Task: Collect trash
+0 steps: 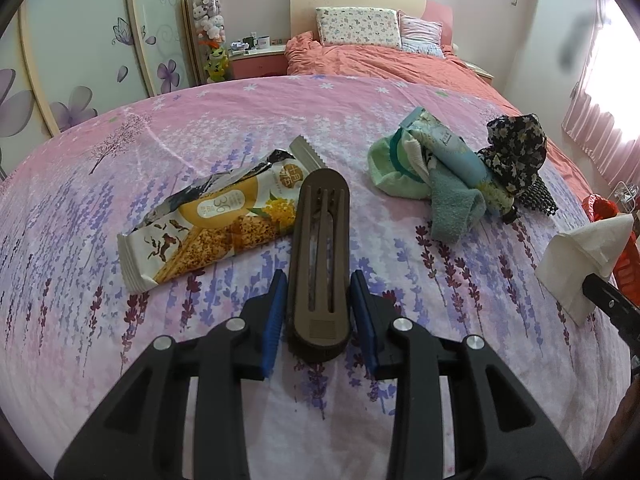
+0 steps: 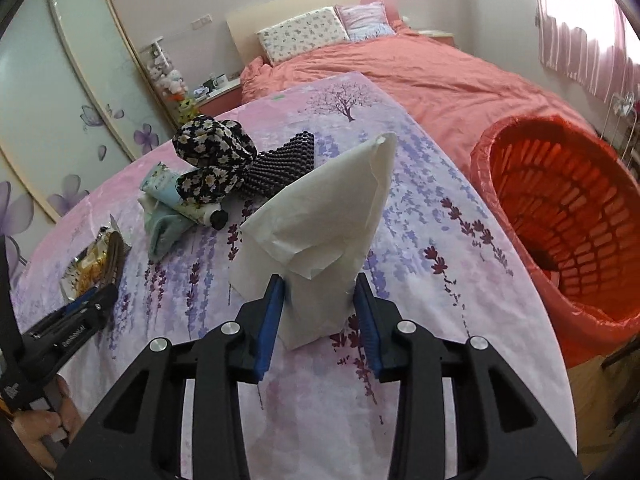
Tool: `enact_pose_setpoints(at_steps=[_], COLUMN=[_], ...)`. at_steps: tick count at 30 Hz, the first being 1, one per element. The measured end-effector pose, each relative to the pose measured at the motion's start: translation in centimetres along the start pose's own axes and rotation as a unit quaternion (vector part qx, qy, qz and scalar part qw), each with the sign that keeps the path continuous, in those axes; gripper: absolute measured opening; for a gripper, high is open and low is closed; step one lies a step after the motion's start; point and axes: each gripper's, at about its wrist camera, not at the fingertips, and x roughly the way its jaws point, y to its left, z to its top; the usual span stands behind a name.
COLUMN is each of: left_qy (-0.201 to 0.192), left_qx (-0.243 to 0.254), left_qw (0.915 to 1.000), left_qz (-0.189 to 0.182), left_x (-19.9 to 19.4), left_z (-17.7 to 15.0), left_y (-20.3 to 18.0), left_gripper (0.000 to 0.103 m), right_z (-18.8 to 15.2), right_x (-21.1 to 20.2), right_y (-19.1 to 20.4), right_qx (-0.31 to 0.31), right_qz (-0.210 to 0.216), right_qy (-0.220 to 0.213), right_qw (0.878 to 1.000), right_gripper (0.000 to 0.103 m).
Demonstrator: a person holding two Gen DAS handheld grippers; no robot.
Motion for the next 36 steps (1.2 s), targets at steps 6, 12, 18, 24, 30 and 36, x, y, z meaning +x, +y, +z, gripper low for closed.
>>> enact_pose_setpoints(at_steps=[6,12,18,24,30,36], left_qy=[0.000,0.000,0.000,0.000,0.000,0.000], left_qx=[0.000,0.000,0.000,0.000,-0.001,-0.001], left_qw=[1.0000,1.0000,1.0000,1.0000,1.0000,1.0000], left_qz=[0.000,0.000,0.000,0.000,-0.002,-0.003], left_x=[0.0,0.0,0.0,0.0,0.0,0.1], left_z=[0.0,0.0,0.0,0.0,0.0,-0.1], left_y=[0.0,0.0,-0.1,-0.1,-0.1,0.0], left_gripper=[0.034,0.034,0.034,0.034,0.034,0.034], right_z=[-0.2,-0.3,0.7,-0.2,0.3,1.5], right_x=[-2.4,-3.1,-1.0,-1.8,-2.5,-1.7], right_y=[2.7,3.8,1.4,-1.4,-2.3,-0.4], right_qx=[-0.093,-0.098,-0.017,0.055,0.074,-0.032], right_qz=[-0.044,0.005,0.026,0.067,0.054,-0.026], right_qy=[-0.057,-0.065,-0.013,0.013,-0.007,-0.041], right_qw=[0.993,0.993,0.999,0.996,0.996,0.998], right_gripper=[0.042,0.056,0.056,0.073,0.074,0.079])
